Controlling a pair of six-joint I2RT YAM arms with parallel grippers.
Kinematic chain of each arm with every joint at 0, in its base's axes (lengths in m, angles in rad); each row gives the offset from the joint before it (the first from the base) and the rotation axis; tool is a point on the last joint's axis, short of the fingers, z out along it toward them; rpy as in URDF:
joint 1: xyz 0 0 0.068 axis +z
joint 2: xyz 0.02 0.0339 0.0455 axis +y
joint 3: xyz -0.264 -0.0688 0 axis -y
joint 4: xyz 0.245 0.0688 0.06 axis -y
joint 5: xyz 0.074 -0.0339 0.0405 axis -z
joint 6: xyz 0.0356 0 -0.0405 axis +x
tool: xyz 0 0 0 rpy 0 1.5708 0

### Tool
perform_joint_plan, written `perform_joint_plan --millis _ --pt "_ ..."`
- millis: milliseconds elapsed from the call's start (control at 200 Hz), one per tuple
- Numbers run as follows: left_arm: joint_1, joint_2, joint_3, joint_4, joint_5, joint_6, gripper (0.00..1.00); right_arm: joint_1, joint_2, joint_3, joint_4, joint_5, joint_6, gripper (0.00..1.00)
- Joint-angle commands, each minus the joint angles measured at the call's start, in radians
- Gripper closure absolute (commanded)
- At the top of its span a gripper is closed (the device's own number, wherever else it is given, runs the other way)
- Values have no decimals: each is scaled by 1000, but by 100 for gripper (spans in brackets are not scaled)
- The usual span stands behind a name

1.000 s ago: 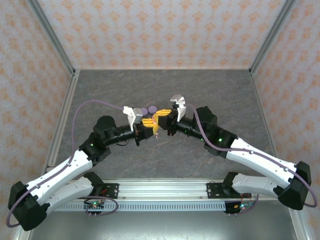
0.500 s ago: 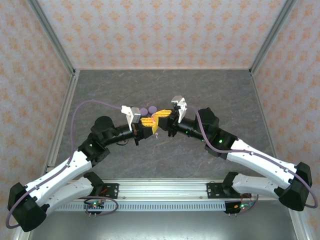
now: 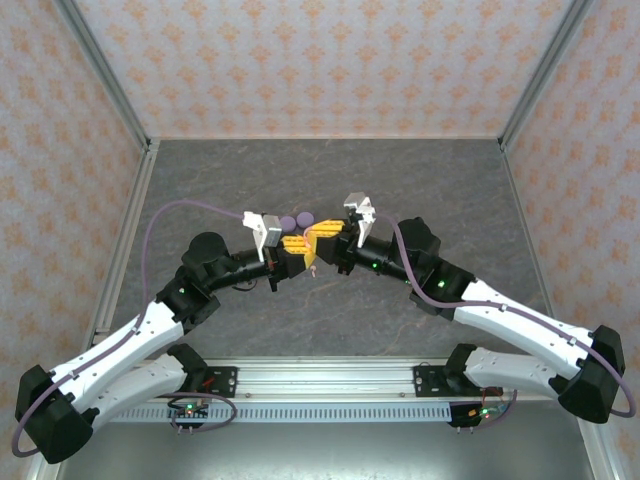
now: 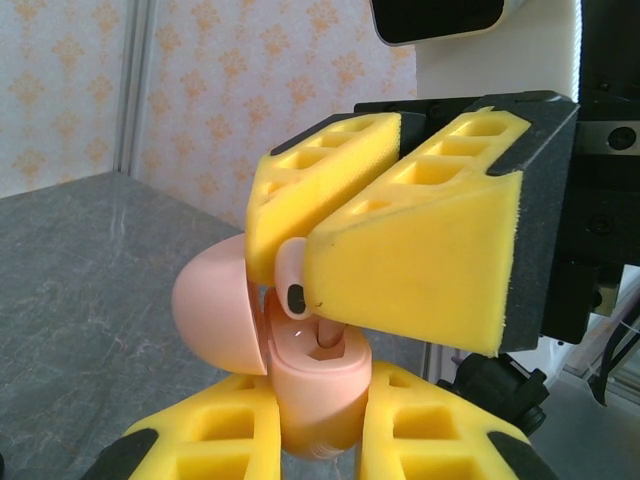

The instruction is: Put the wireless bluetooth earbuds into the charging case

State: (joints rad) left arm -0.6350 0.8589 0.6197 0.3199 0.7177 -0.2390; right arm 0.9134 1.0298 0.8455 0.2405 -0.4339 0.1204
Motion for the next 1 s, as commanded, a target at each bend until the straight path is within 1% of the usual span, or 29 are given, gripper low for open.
perform_joint_plan --millis 0,85,150,280,440,510,611,701,816,911,996 --pt "-6 -23 20 104 14 1 100 1 19 28 -49 -56 18 76" --pt "-6 -21 17 100 12 8 100 -5 24 75 -100 -57 23 74" --pt "-6 -19 14 100 9 11 100 -8 27 109 -139 -61 25 68" --pt "-6 -17 8 103 10 16 100 -15 29 168 -216 -36 26 60" --pt "-6 -19 8 64 -6 45 100 -27 17 245 -324 23 35 56" --pt "-6 -21 13 14 -19 74 100 -46 0 261 -361 53 55 55" --pt "-6 -28 21 -71 -37 125 100 -107 -16 264 -420 90 114 53" --pt "-6 -39 22 -132 -43 157 100 -166 -10 257 -499 124 177 48" --pt "-6 -63 20 -190 -46 183 100 -233 57 250 -619 146 236 47" --pt "-6 -91 17 -221 -41 200 100 -243 147 251 -683 164 240 48" --pt "-7 -121 11 -241 -41 212 100 -245 270 264 -708 158 234 49"
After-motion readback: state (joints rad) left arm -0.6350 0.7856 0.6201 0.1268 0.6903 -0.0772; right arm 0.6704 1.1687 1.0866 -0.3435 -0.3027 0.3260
